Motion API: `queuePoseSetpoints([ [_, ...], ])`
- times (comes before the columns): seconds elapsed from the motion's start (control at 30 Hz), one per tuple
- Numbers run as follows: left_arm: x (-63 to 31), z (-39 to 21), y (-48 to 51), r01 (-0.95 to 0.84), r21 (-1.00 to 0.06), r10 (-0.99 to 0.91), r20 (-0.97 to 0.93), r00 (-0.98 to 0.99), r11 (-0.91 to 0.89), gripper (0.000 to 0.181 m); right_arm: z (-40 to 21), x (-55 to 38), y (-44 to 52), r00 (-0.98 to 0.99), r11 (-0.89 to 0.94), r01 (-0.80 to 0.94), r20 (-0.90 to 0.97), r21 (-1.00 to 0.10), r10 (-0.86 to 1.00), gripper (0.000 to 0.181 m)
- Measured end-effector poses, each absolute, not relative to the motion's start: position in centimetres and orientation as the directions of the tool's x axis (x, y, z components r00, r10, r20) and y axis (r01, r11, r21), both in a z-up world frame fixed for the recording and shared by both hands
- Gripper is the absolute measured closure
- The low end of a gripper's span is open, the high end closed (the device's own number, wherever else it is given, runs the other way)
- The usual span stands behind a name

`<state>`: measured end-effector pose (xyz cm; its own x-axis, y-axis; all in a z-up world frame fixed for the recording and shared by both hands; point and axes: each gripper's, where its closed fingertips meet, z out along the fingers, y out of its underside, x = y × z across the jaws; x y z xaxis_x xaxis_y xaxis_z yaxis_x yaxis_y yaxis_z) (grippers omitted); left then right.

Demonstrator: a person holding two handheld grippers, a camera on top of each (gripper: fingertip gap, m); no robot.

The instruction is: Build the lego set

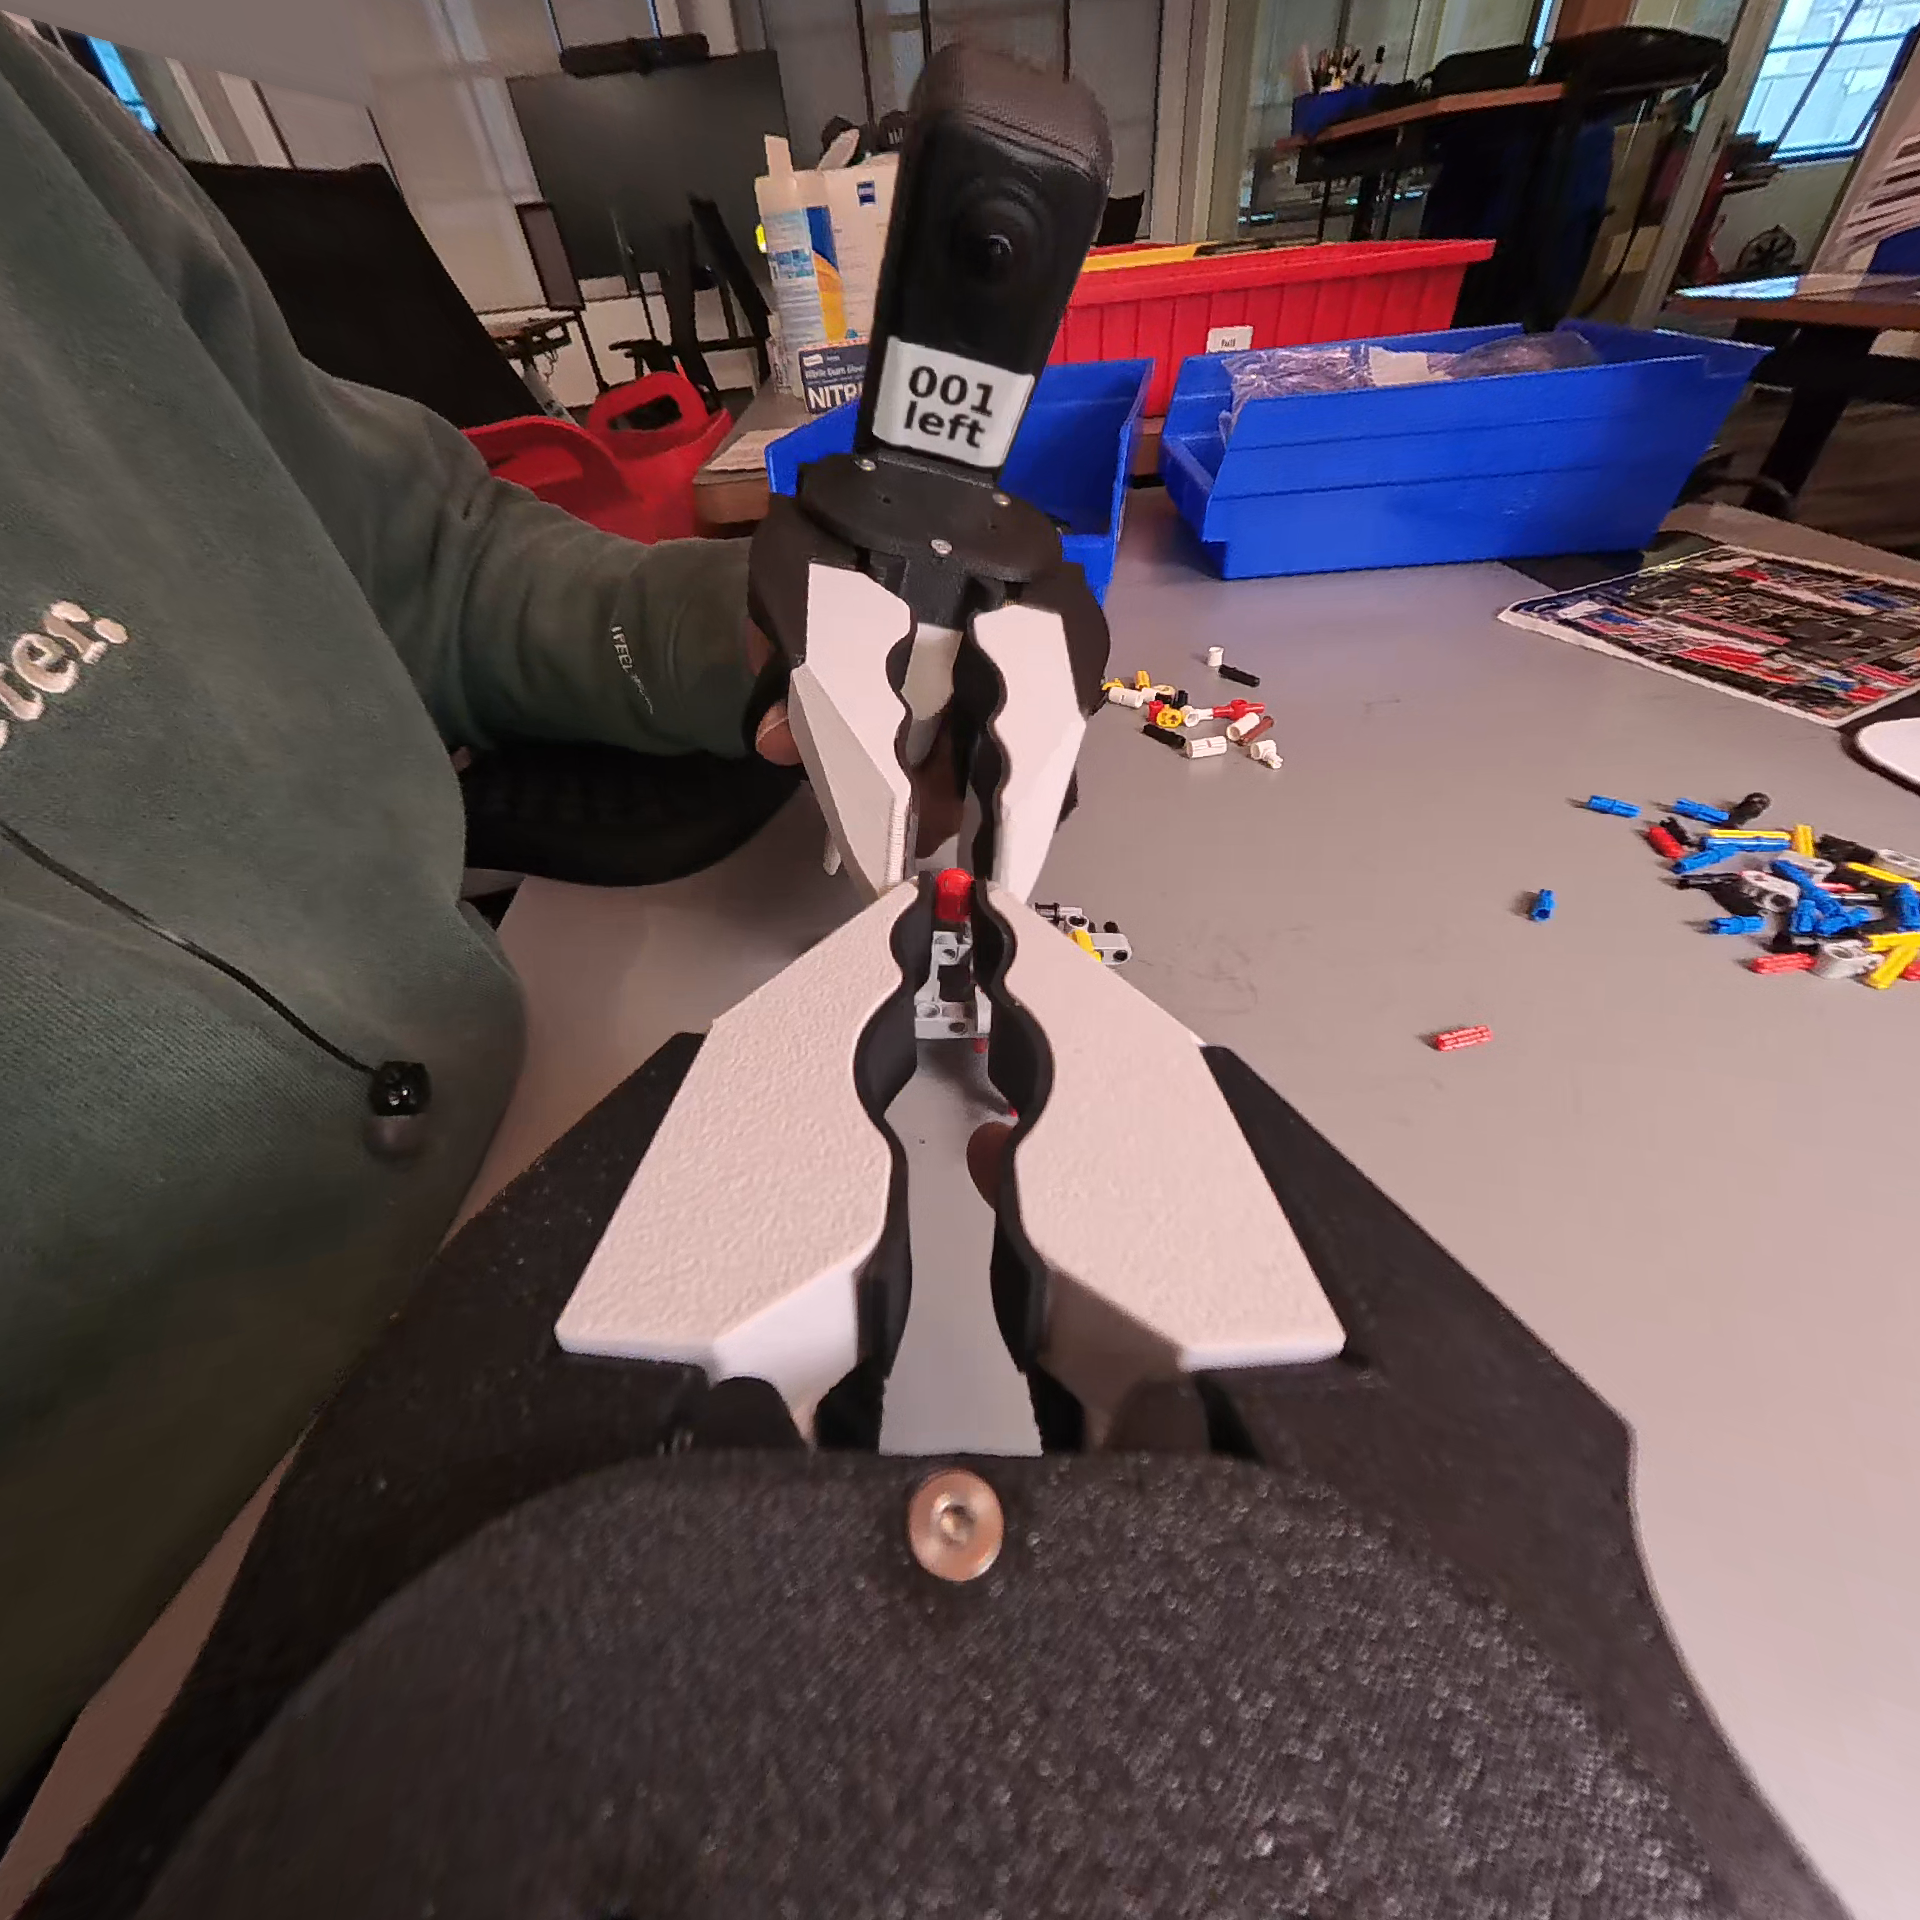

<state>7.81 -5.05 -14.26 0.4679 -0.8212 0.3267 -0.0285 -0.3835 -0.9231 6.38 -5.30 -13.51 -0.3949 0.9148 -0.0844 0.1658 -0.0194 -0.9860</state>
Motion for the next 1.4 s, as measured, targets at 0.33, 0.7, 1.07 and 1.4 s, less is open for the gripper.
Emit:
queuePoseSetpoints([
  [0.33, 7.7, -13.9, -5.1, 0.020, -0.925, -0.828, 0.348, 0.440, -0.379, 0.181, -13.3, 6.1, -4.8, -0.378, -0.055, 0.146, -0.107, -0.988, 0.919, 0.176],
  [0.7, 7.1, -13.6, -4.8, 0.081, -0.902, -0.804, 0.417, 0.424, -0.425, 0.179, -13.1, 6.1, -5.1, -0.365, 0.070, 0.092, 0.031, -0.993, 0.931, 0.176],
  [1.07, 6.9, -13.4, -4.7, 0.164, -0.836, -0.759, 0.545, 0.356, -0.523, 0.171, -13.8, 6.0, -4.8, -0.281, 0.327, 0.083, 0.293, -0.941, 0.914, 0.176],
  [1.4, 6.9, -13.4, -4.7, 0.183, -0.816, -0.748, 0.576, 0.329, -0.548, 0.177, -13.5, 6.0, -5.3, -0.258, 0.439, 0.053, 0.413, -0.897, 0.874, 0.176],
])
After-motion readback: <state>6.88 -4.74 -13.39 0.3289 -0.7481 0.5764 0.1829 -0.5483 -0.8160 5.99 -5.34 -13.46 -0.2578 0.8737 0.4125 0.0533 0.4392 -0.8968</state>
